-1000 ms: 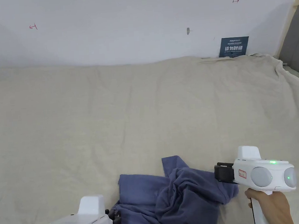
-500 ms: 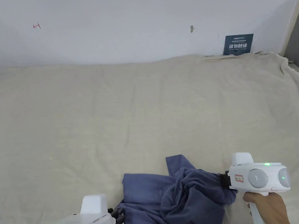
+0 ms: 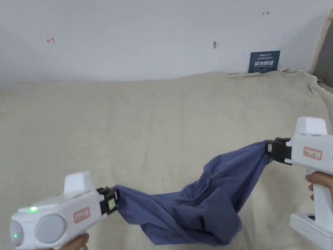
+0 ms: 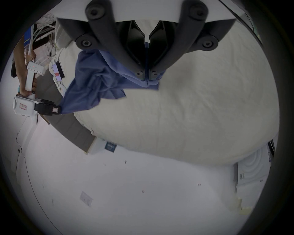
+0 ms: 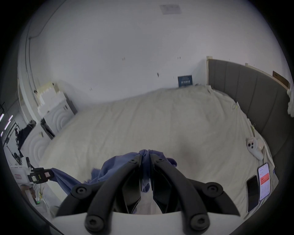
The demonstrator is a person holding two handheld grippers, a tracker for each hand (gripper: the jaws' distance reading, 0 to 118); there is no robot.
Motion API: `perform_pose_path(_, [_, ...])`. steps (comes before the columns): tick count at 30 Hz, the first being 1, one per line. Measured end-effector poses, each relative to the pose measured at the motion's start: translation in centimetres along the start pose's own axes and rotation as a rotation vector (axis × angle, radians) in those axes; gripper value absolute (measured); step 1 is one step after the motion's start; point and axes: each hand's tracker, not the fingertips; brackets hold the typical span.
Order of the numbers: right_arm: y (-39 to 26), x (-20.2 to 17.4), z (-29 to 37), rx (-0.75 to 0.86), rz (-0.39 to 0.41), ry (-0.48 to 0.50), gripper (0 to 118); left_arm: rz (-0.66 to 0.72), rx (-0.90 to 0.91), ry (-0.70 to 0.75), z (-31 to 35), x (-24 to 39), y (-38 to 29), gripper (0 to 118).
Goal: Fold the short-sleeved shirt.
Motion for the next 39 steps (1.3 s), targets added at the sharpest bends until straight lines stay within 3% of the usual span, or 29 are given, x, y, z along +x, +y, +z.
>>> perform_pose_path(14, [13.1, 1.0, 3.6, 0.208, 0.013, -0.097, 8, -0.046, 0.221, 0.195, 3.1, -4.8, 16.9, 0])
perform_pose_path(18, [16.1, 1.2, 3.3, 0.261, -0.025, -0.089, 8, -0.022, 0.258, 0.178, 3.1, -4.8, 21.0, 0])
perform_pose_path(25, [20.6, 0.2, 1.5, 0.349, -0.019, -0.097, 8, -0.027, 0.336, 0.207, 2.0, -4.2, 27.0, 0])
perform_pose_path(32, [20.3, 0.4, -1.9, 0.345, -0.016, -0.09, 8, -0.071, 0.373, 0.261, 0.8, -5.3, 27.7, 0])
perform_pose_path(39, [13.5, 1.0, -6.5, 0.228, -0.015, -0.094, 8, -0.092, 0.305, 0.302, -1.9, -7.9, 22.1, 0])
